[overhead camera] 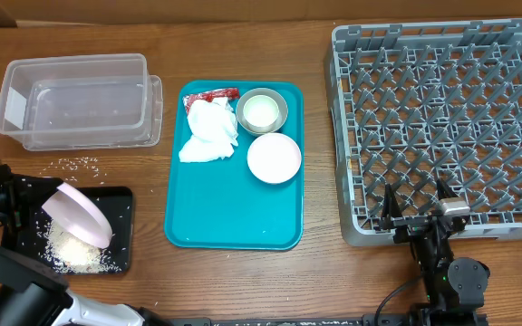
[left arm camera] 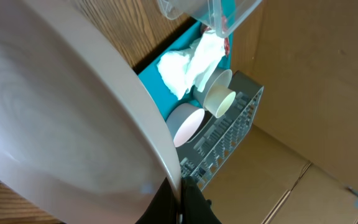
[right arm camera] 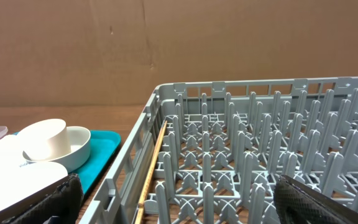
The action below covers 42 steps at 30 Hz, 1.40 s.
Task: Sort waste into correct bins and load items into the dishwasher
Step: 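Carry the emptied plate back and set it on the teal tray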
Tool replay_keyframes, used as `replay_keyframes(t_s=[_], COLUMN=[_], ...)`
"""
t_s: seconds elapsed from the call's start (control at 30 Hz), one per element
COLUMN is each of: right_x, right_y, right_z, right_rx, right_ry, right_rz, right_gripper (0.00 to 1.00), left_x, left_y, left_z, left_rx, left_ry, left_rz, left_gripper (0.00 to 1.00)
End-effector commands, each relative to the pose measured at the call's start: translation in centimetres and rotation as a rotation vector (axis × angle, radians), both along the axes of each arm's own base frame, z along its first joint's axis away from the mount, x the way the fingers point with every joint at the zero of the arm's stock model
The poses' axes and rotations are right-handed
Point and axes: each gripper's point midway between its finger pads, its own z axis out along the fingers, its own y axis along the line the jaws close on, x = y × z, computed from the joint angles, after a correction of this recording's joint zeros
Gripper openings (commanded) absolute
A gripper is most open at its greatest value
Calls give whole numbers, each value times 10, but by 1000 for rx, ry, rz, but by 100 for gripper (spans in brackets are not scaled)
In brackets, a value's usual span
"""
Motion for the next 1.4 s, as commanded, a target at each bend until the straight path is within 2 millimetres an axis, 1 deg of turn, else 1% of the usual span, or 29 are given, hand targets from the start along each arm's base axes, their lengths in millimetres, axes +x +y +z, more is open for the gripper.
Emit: replay_keyframes(t_s=[0.0, 0.13, 0.2, 0.27, 0.4, 0.47, 0.57, 0.63, 0.67, 0.73, 0.83, 0.93, 1.0, 1.07, 1.2, 1.27, 1.37], right_x=[0, 0, 0, 0, 0, 0, 0, 0, 0, 0, 0, 0, 0, 0, 0, 0, 0], right_y=[-3, -3, -3, -3, -3, -3, -3, -3, -3, -3, -3, -3, -3, -3, -3, -3, -3], right_z=[-1, -1, -1, -1, -1, -1, -1, -1, -1, -1, -1, -1, -1, -1, -1, -1, -1], right_rx=[-4, -4, -4, -4, -4, -4, -4, -4, -4, -4, -4, -4, -4, -4, -4, -4, -4], right_ry=[-6, -6, -6, -6, -6, -6, -6, -6, -6, -6, -6, -6, -6, -6, -6, -6, -6], right_rz=[-15, -15, -15, -15, -15, -15, -15, -15, -15, -15, -15, -15, -15, -16, -15, -16, -15], right_gripper=[100, 100, 100, 100, 100, 100, 100, 100, 100, 100, 100, 100, 100, 100, 100, 100, 100], left_x=[0, 1, 1, 1, 1, 0, 1, 5, 8, 12, 17, 18, 18, 21, 22, 19, 14], left_y=[-12, -22, -33, -49, -95, -121, -159, -184, -197, -217, -243, -257, -268, -278, -287, -294, -306], left_z=[15, 20, 23, 27, 33, 35, 34, 32, 29, 22, 3, -16, -25, -32, -38, -39, -45], left_rx=[36, 51, 59, 67, 81, 91, 103, 119, 132, 162, 270, 430, 550, 679, 912, 976, 1014], left_ry=[-50, -59, -68, -76, -96, -111, -142, -176, -195, -196, -129, -35, -4, -9, 12, 15, 21], left_rz=[-24, -50, -78, -119, -252, -345, -491, -594, -646, -711, -779, -804, -825, -843, -802, -796, -806], left_gripper=[4, 4, 4, 4, 4, 4, 4, 4, 4, 4, 4, 4, 4, 4, 4, 4, 4])
